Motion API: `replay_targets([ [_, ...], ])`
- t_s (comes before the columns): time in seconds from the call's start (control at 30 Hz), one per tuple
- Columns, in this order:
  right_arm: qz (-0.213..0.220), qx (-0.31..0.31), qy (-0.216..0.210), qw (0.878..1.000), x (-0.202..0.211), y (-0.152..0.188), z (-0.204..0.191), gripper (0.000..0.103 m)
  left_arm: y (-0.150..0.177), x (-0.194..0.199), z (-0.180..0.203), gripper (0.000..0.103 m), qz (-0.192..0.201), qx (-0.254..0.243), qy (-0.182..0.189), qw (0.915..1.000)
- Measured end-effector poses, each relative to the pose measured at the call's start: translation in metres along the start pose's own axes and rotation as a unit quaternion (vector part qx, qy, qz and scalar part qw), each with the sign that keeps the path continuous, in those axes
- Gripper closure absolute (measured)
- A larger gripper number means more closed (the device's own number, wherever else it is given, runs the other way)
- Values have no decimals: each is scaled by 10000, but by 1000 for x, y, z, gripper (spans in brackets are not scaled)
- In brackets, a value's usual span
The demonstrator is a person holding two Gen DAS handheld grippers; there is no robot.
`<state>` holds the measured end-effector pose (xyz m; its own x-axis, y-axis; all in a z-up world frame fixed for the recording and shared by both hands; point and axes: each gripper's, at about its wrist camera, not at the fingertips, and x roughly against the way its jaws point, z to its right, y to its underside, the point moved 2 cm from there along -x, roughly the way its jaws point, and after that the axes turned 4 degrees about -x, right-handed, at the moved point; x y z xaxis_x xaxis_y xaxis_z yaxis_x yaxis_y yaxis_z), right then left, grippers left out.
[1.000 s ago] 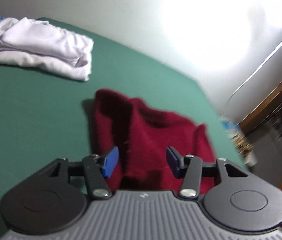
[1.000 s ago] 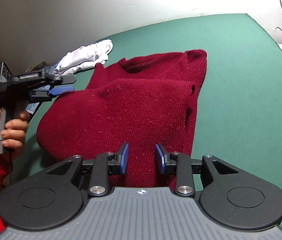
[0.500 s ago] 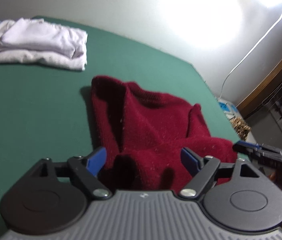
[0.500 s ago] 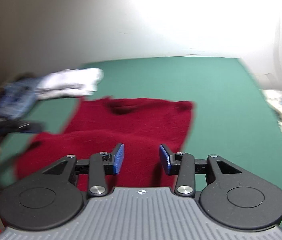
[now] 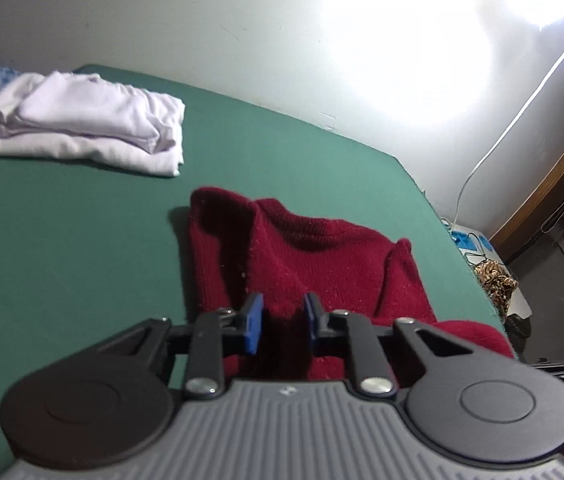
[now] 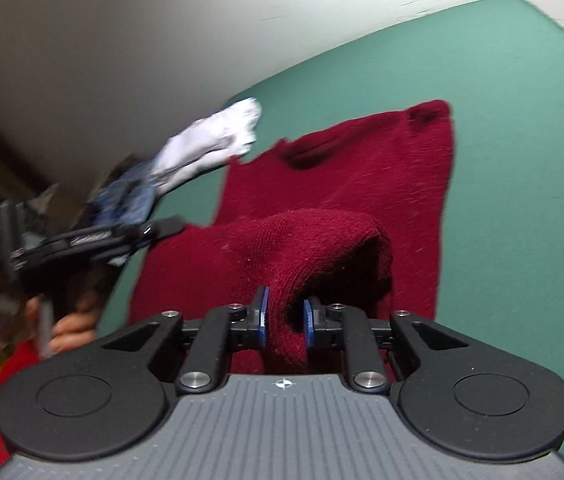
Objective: Fold clothes
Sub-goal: 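Grasp the folded red sweater's edge with both grippers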
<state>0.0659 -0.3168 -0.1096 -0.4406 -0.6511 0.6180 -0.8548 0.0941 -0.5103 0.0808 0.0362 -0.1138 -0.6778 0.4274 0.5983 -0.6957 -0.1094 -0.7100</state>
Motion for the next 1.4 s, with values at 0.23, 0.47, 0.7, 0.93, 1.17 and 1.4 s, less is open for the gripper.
replay_targets([
  [0.23,336,-827,802,9928,-9,6,46,65,16,-22,-12,85,-396,-131,-481,9980],
  [0.47,1115,-104,912,9895,11,-4,16,61,0,-21,-1,86,-193,-421,-626,9970],
  [0.7,917,204,1006,9905,-32,-16,20,48,4,-8,-3,81,-265,-327,-530,9977],
  [0.93,380,360,522,9973,-12,-10,4,86,0,20,10,64,-119,-430,-233,9987],
  [1.17,135,-188,816,9964,-32,-5,31,82,14,1,49,45,-333,-751,164,9965],
  [1.4,817,-93,1554,9844,-2,-9,22,59,33,-17,44,36,-516,-1024,-157,9933],
])
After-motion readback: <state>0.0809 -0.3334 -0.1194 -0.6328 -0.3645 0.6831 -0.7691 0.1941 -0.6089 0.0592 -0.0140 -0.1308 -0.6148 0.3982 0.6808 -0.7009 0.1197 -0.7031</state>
